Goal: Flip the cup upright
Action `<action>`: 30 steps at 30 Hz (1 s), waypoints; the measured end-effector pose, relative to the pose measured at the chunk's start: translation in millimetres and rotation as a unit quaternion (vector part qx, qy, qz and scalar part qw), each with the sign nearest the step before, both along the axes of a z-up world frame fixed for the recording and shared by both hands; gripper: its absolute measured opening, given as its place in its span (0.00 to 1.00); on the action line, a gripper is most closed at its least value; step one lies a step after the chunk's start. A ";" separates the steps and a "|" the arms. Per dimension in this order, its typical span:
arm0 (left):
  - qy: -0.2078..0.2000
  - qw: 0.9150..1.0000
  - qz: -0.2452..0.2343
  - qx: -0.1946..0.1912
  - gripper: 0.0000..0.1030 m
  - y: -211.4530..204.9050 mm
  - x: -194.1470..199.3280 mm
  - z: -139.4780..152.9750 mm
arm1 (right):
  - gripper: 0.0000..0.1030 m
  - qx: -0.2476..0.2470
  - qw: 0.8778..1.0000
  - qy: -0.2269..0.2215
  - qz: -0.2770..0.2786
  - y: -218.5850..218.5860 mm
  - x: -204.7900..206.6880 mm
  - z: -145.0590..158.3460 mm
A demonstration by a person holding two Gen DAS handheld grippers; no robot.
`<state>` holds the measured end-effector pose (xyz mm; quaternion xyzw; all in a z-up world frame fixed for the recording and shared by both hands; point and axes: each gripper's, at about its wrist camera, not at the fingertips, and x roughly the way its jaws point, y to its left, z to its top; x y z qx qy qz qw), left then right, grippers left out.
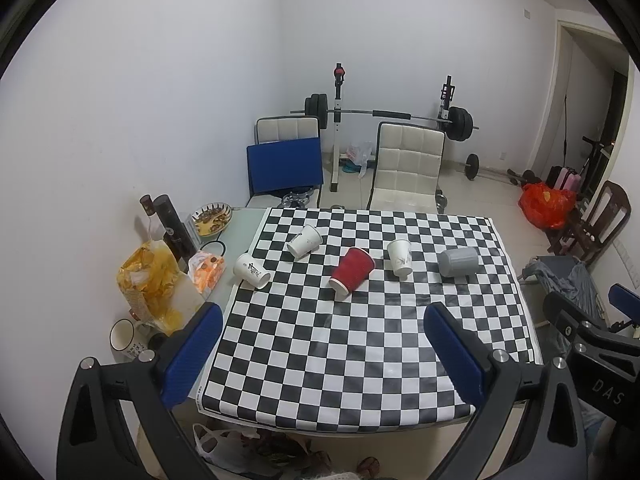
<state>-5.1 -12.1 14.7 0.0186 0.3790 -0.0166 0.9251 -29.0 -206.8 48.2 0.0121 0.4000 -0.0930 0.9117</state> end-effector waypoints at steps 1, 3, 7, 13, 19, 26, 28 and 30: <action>0.000 1.000 0.000 0.001 1.00 0.6 0.7 -0.2 | 1.00 0.000 1.000 0.000 -0.001 0.6 -0.1 -0.3; 0.000 1.000 -0.001 -0.001 1.00 1.5 0.8 0.5 | 1.00 0.000 1.000 -0.001 0.000 1.3 0.5 0.8; -0.002 1.000 0.001 -0.001 1.00 0.0 0.0 5.2 | 1.00 0.000 1.000 -0.002 -0.001 1.2 -1.0 -0.4; -0.003 1.000 0.000 -0.002 1.00 -1.1 -1.3 7.4 | 1.00 0.001 1.000 -0.004 -0.001 0.0 -1.9 0.3; -0.006 1.000 -0.001 -0.004 1.00 -4.3 -0.3 12.1 | 1.00 0.000 1.000 -0.005 0.001 0.7 -1.9 12.0; -0.013 1.000 -0.003 -0.008 1.00 -6.5 0.6 19.0 | 1.00 0.000 1.000 -0.008 0.001 0.4 -1.3 16.6; -0.015 1.000 -0.004 -0.008 1.00 -5.2 -1.0 17.5 | 1.00 0.001 1.000 -0.009 -0.001 0.4 1.0 21.8; -0.016 1.000 -0.005 -0.010 1.00 -4.4 -0.7 16.7 | 1.00 0.001 1.000 -0.010 -0.001 0.5 2.9 25.7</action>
